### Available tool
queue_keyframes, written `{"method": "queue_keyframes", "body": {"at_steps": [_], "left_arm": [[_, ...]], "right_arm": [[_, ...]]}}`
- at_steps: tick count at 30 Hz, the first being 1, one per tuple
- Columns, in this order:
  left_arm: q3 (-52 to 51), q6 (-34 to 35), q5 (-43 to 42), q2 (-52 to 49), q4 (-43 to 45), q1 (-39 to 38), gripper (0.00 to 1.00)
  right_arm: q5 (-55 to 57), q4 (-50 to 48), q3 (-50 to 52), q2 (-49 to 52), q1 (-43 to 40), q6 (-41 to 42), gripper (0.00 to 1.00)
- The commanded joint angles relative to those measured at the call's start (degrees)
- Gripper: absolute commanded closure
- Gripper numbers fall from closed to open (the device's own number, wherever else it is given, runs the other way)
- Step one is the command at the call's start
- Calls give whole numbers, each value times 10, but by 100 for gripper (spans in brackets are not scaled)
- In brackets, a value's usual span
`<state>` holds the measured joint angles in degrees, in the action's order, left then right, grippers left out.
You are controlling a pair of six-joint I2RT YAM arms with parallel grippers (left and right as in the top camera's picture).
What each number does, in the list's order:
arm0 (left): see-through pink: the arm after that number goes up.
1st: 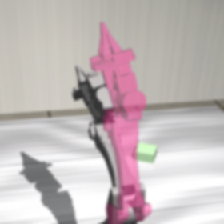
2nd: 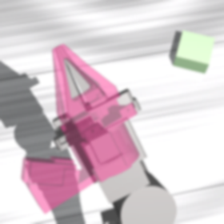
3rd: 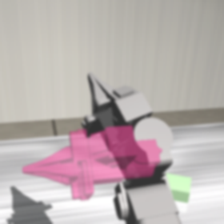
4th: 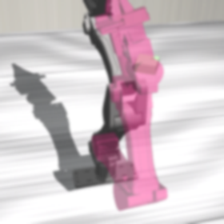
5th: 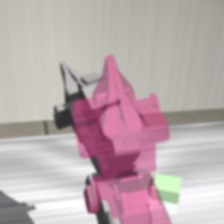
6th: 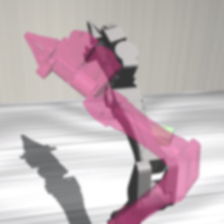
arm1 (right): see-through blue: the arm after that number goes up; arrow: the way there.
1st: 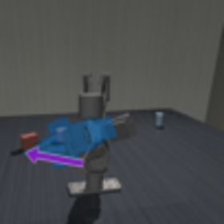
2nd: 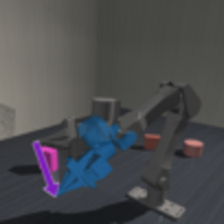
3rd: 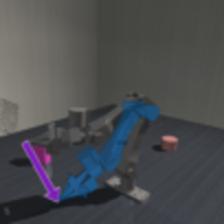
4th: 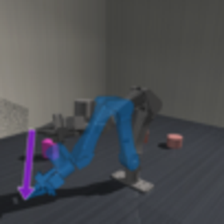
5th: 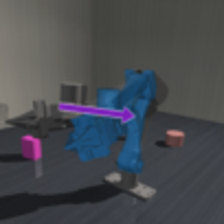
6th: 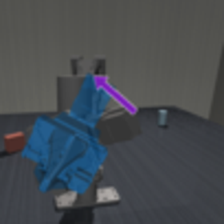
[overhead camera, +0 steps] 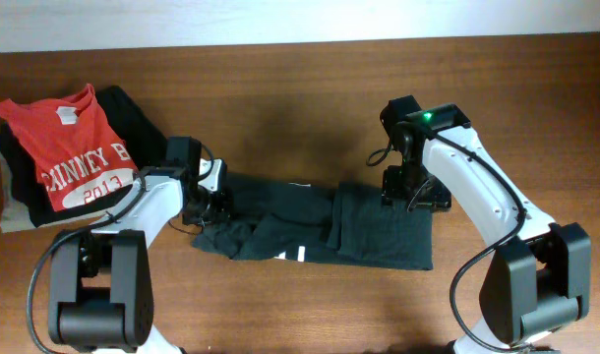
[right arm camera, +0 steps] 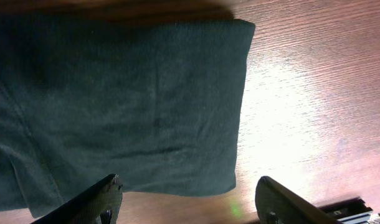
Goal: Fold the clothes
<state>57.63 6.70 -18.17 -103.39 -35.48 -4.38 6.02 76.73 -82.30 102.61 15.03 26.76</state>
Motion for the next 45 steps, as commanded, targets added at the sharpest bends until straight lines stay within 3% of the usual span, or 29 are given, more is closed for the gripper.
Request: {"method": "queue_keyframes", "body": {"at_steps": [1,3,6,9,11,14,17,21,26,30,33,35,40,45], "left_arm": [[5,-6,-34,-10,-13,6,99],[52,-5,4,-9,-73,33,100],[198,-6,115,-9,-228,87,99],[325,-6,130,-9,-327,109,99],[362,-6,76,-9,-369,92,99],[364,-2,25,-9,-395,12,99],[364,33,27,-11,-369,-147,99],[362,75,66,-42,-351,-290,100],[362,94,66,-94,-339,-361,100],[388,93,108,-94,-370,-341,100],[489,90,193,-94,-465,-280,100],[546,78,195,-94,-502,-234,100],[565,58,195,-94,-546,-144,100],[566,45,194,-93,-573,-130,100]], "right_arm": [[38,7,-9,-10,-2,5,27],[66,18,-9,-10,-15,5,28],[84,26,-9,-10,-79,-9,28],[84,31,-9,-10,-147,-27,28],[84,35,-9,-10,-175,-28,27],[84,35,-9,-10,-185,-30,27],[82,35,-9,-10,-184,-40,27],[82,35,-9,-10,-184,-56,27],[47,34,-9,-10,-184,-83,26],[-2,34,-9,-10,-184,-124,26],[-140,28,-9,-10,-178,-234,25],[-217,21,-5,-10,-155,-297,25],[-225,-73,44,-10,-45,-288,35],[-219,-212,128,-7,39,-233,37]]}}
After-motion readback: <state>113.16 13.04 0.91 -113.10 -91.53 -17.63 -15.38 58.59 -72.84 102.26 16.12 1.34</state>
